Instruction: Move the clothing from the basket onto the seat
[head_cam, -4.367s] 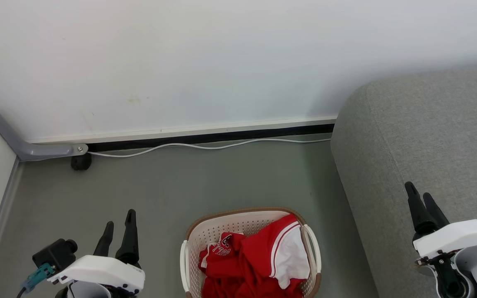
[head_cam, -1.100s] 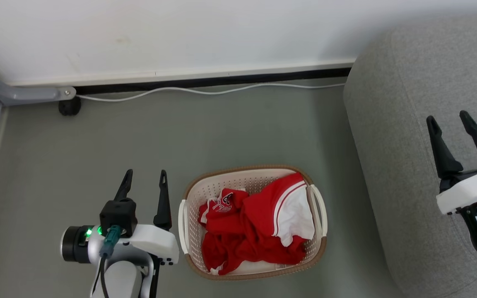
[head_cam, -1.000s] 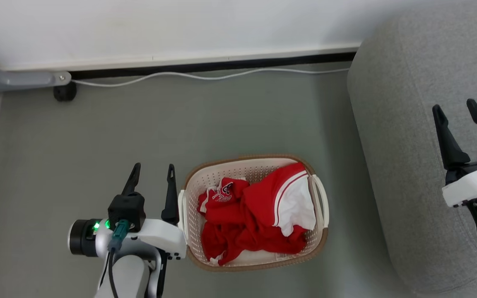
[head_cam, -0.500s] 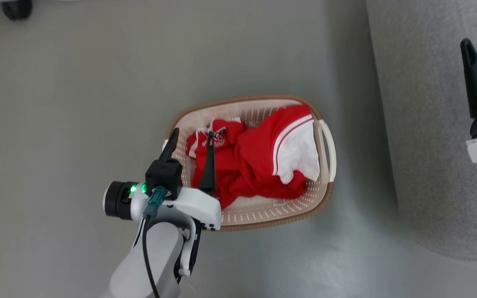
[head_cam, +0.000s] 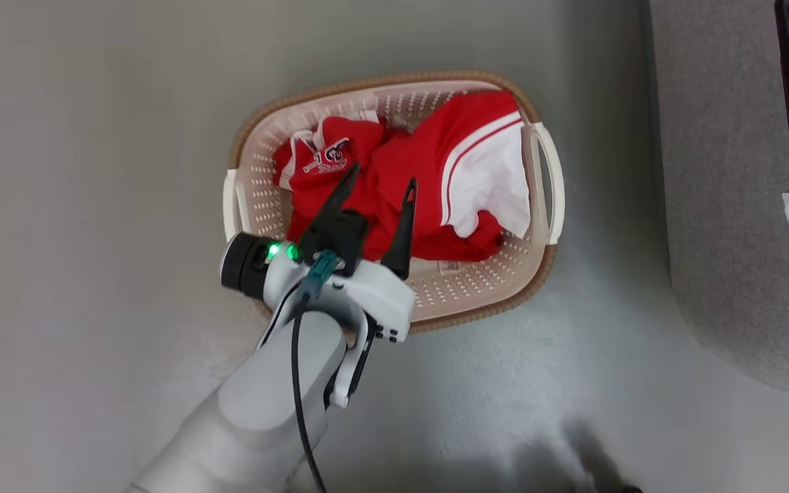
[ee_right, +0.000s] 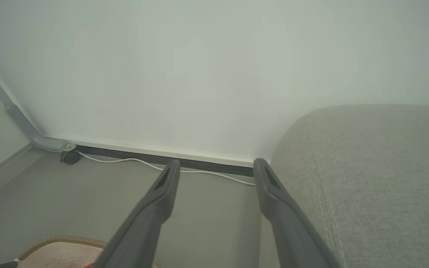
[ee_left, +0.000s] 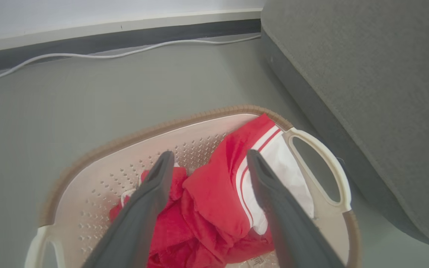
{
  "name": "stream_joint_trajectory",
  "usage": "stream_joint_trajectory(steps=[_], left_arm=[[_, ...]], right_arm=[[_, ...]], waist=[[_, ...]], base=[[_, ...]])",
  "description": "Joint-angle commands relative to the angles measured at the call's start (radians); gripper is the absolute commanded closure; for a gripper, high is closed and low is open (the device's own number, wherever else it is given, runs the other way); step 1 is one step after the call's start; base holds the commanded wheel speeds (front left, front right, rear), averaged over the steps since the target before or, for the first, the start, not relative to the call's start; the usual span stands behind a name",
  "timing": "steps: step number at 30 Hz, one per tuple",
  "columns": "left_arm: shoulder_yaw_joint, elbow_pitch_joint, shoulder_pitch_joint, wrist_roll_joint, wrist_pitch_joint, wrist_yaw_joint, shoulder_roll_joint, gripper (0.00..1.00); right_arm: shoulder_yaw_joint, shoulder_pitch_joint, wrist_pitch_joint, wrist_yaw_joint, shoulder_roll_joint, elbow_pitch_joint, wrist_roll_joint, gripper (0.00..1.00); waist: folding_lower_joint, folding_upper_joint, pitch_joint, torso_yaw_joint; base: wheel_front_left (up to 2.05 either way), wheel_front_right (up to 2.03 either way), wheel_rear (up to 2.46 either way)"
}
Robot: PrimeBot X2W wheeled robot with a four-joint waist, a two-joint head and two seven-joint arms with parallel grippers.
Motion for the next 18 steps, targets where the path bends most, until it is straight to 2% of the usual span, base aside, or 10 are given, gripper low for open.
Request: stream_joint_trajectory(steps=[1,11,18], left_arm=[[0.001,-0.002,-0.023,-0.021,-0.01,0.008,0.007,0.0],[-0.181,0.216,-0.213,-0.222,-0.01,-0.014,0.007,0.0],[-0.258,0.346,-0.297,-0.367,-0.01,0.012,0.007,0.0]], right_arm=[[0.013,0.015,-0.012,0.004,-0.028,-0.032,0.008,0.0],[0.056,-0.04,-0.012,0.004,-0.02,-0.074,0.008,0.0],[0.074,-0.061,-0.012,0.004,-0.016,-0.109,0.004,0.0]], waist=[[0.0,0.0,0.031,-0.017],[0.0,0.0,0.105,-0.079],[0.0,0.0,0.145,-0.115]], base=[[0.0,0.0,0.0],[0.0,0.0,0.0],[0.0,0.0,0.0]])
